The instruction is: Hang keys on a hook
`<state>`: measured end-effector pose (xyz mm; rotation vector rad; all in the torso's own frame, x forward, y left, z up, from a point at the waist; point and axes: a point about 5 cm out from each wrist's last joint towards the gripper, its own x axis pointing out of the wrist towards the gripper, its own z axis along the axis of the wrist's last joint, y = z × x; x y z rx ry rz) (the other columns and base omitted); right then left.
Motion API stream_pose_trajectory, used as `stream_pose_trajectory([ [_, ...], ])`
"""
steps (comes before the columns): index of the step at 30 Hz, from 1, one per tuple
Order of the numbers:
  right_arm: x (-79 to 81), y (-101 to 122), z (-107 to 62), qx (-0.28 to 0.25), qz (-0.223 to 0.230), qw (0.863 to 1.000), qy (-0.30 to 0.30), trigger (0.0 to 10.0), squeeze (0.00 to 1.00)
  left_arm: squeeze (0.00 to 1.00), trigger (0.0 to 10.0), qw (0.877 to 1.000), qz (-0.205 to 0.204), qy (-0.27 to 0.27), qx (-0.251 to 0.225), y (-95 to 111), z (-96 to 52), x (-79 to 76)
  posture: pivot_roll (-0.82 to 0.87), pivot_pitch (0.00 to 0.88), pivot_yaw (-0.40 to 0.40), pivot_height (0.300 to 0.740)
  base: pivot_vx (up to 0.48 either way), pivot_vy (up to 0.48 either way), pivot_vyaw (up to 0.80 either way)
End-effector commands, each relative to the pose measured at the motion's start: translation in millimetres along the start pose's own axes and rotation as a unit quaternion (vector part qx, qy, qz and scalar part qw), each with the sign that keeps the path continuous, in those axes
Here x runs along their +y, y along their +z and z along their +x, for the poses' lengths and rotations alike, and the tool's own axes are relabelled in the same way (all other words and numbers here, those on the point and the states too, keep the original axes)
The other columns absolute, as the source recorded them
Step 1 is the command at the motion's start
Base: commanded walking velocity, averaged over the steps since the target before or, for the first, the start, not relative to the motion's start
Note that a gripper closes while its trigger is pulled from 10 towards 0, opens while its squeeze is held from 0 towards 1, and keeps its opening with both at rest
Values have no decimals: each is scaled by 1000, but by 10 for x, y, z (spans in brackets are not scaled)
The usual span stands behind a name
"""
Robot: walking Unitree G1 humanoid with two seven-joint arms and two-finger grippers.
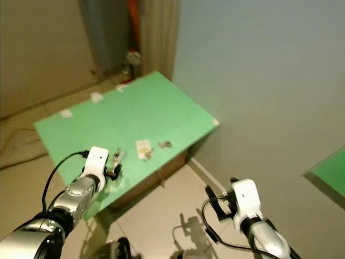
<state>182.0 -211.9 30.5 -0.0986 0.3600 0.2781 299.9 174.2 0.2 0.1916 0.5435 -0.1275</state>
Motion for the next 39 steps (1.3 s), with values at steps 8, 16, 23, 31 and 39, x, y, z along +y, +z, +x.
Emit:
stream_pose_trajectory([
  [8, -31, 121, -403, 12, 6, 1000, -4, 10000, 0, 0, 10000, 1000, 14, -5, 23, -8, 23, -79, -513, 302, -44, 740, 0, 0, 0],
  [16, -71, 105, -501, 27, 18, 999, -14, 10000, 0, 0, 10000, 998, 30, 48, -10, 144, 40, 54, -507, 286, -30, 740, 0, 0, 0],
  [23, -35, 103, -468, 36, 22, 999, -2, 10000, 0, 0, 10000, 995, 8, 76, -57, 297, 37, 164, -480, 271, -35, 740, 0, 0, 0],
  [31, -45, 125, -421, 35, 21, 999, 3, 10000, 0, 0, 10000, 994, -7, 86, -60, 277, 22, 198, -466, 266, -42, 740, 0, 0, 0],
  [39, -27, 157, -376, 35, 20, 999, 15, 10000, 0, 0, 10000, 996, -36, 74, -26, 130, 25, 37, -464, 269, -52, 740, 0, 0, 0],
])
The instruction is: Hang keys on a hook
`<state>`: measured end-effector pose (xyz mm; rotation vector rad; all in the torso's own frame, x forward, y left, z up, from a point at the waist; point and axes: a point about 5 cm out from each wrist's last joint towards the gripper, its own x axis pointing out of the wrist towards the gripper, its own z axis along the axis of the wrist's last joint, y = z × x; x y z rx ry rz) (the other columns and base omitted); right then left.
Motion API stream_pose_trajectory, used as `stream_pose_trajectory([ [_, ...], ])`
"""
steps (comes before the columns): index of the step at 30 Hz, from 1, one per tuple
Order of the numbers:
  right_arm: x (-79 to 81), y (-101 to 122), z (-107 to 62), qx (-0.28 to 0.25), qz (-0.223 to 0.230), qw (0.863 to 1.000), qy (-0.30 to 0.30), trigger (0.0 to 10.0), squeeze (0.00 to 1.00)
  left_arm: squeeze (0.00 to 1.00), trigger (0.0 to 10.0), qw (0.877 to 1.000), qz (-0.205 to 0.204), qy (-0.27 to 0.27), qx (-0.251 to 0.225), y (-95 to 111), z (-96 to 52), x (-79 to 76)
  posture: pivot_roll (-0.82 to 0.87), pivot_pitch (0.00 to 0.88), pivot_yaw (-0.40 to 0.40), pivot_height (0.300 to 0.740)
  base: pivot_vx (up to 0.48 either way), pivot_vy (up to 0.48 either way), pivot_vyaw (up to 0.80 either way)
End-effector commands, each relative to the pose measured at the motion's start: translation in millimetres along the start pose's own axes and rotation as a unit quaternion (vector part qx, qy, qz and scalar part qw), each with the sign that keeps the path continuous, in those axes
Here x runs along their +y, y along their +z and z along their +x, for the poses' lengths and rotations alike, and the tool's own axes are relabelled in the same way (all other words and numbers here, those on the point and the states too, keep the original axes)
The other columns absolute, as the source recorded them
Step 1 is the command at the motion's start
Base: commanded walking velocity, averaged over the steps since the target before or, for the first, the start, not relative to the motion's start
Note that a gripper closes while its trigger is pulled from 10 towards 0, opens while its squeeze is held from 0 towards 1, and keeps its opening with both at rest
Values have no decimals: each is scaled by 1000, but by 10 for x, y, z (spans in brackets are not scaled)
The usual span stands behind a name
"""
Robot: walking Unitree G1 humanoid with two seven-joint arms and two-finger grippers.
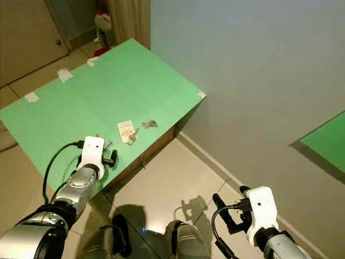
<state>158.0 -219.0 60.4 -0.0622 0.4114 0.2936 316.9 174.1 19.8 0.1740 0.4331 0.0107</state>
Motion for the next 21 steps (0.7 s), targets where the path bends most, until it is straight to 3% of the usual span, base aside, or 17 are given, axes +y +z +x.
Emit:
stream_pose_trajectory([
  [1, -15, -32, -35, 12, 1, 1000, 2, 10000, 0, 0, 10000, 1000, -9, 7, 24, -118, -30, -11, -464, 269, -52, 740, 0, 0, 0],
  [8, 1, -37, -30, 15, 3, 1000, 4, 10000, 0, 0, 10000, 999, 3, 38, 31, -166, -52, -63, -460, 268, -46, 740, 0, 0, 0],
  [14, 19, -56, -20, 18, 6, 1000, 7, 10000, 0, 0, 10000, 998, 9, 28, 49, -265, -86, -121, -458, 274, -48, 740, 0, 0, 0],
  [21, 3, -71, -32, 22, 6, 1000, 8, 10000, 0, 0, 10000, 996, 7, 47, 73, -322, -95, -63, -462, 275, -52, 740, 0, 0, 0],
])
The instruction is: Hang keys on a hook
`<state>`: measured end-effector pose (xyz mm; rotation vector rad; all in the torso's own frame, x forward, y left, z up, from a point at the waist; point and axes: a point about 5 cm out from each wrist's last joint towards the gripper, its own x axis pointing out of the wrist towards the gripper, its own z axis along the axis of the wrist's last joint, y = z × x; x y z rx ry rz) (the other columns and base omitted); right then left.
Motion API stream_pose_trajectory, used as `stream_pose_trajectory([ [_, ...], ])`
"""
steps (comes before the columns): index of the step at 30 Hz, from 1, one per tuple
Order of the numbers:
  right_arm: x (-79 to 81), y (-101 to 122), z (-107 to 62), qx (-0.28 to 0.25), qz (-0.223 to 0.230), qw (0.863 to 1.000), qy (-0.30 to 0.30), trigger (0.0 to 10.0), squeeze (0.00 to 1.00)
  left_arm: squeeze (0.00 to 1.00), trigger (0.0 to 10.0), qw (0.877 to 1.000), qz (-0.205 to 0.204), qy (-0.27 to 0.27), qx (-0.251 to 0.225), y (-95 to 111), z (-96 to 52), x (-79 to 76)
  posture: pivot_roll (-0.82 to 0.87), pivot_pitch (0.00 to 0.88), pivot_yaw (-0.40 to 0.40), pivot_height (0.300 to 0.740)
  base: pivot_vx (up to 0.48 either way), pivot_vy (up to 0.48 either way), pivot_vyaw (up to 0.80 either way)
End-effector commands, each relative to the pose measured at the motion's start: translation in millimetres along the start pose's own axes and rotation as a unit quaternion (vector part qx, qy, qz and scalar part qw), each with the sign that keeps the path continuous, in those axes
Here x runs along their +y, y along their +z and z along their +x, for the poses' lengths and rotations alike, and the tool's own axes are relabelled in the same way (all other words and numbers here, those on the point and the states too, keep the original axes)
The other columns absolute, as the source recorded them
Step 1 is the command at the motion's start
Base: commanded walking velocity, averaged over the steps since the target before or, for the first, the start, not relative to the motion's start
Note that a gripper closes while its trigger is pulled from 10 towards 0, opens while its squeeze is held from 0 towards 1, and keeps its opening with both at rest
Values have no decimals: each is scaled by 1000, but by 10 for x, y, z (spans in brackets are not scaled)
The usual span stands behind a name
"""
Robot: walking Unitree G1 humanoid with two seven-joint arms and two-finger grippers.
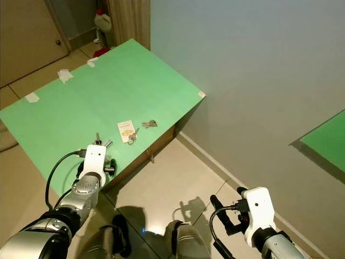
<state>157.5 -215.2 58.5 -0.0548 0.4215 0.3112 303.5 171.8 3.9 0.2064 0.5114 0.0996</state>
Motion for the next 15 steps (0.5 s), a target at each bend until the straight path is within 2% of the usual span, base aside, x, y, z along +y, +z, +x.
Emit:
stream_pose_trajectory([
  [1, -35, -57, -44, 18, 4, 1000, -2, 10000, 0, 0, 10000, 999, -1, 5, 33, -135, -27, -7, -462, 275, -52, 740, 0, 0, 0],
  [11, -45, -30, -20, 14, 2, 1000, 0, 10000, 0, 0, 10000, 998, -8, 11, 58, -150, -18, 8, -458, 274, -57, 740, 0, 0, 0],
  [12, -45, -25, -16, 14, 2, 1000, 1, 10000, 0, 0, 1137, 998, -14, 11, 58, -135, -11, 18, -457, 274, -59, 740, 0, 0, 0],
  [13, -44, -24, -14, 14, 1, 1000, 1, 10000, 0, 0, 1137, 998, -16, 11, 58, -127, -7, 25, -457, 274, -59, 740, 0, 0, 0],
  [14, -42, -21, -11, 13, 1, 1000, 2, 10000, 0, 0, 0, 998, -18, 11, 58, -120, -4, 31, -457, 274, -58, 740, 0, 0, 0],
  [15, -39, -16, -6, 13, 1, 1000, 2, 10000, 0, 0, 0, 998, -20, 11, 59, -114, 0, 42, -457, 274, -58, 740, 0, 0, 0],
])
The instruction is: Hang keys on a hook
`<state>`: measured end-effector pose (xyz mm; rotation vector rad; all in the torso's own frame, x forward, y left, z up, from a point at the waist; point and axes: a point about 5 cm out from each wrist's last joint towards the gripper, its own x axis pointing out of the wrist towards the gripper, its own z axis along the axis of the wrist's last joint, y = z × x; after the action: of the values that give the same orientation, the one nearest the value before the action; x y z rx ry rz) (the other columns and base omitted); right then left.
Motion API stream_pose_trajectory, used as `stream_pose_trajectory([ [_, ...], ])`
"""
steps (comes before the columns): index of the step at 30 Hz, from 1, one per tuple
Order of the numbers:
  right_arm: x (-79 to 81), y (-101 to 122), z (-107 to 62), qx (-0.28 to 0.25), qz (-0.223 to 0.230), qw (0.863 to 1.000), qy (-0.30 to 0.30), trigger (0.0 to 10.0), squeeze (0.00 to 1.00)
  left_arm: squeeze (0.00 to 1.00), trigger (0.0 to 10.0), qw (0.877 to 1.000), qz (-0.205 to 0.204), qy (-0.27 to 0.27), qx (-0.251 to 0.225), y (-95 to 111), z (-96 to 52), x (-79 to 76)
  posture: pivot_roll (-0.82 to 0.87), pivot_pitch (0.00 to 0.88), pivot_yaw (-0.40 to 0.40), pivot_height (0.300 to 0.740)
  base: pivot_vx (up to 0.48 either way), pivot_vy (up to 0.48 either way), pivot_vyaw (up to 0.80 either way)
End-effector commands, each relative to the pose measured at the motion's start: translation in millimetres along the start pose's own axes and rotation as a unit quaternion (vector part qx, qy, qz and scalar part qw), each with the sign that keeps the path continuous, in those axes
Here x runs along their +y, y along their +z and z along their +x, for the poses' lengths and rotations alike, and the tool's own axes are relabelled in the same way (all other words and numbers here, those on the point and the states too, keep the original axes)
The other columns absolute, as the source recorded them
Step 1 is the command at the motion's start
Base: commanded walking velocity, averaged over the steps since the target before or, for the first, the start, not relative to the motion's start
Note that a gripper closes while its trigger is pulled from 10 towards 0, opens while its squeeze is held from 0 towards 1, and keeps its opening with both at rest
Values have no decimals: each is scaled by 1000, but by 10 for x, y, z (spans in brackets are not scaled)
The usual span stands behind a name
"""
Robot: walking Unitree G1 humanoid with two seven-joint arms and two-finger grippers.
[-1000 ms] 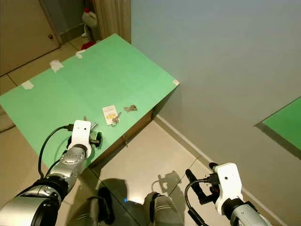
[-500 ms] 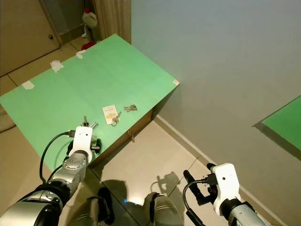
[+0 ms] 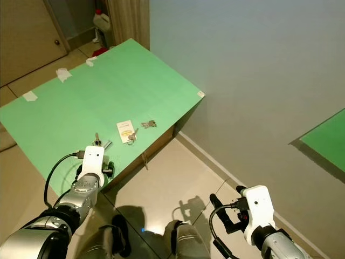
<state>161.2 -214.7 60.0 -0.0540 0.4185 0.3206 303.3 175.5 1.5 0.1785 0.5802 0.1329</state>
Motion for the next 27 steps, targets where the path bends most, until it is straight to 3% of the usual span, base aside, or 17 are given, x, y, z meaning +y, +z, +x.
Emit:
stream_pose_trajectory([
  [1, -32, -44, -34, 14, 2, 1000, -2, 10000, 0, 0, 0, 1000, -5, 3, 22, -86, -9, 15, -457, 274, -58, 740, 0, 0, 0],
  [27, -37, 7, 26, 12, -1, 1000, 7, 10000, 0, 0, 0, 999, -20, -33, -27, 98, 19, 45, -444, 276, -76, 740, 0, 0, 0],
])
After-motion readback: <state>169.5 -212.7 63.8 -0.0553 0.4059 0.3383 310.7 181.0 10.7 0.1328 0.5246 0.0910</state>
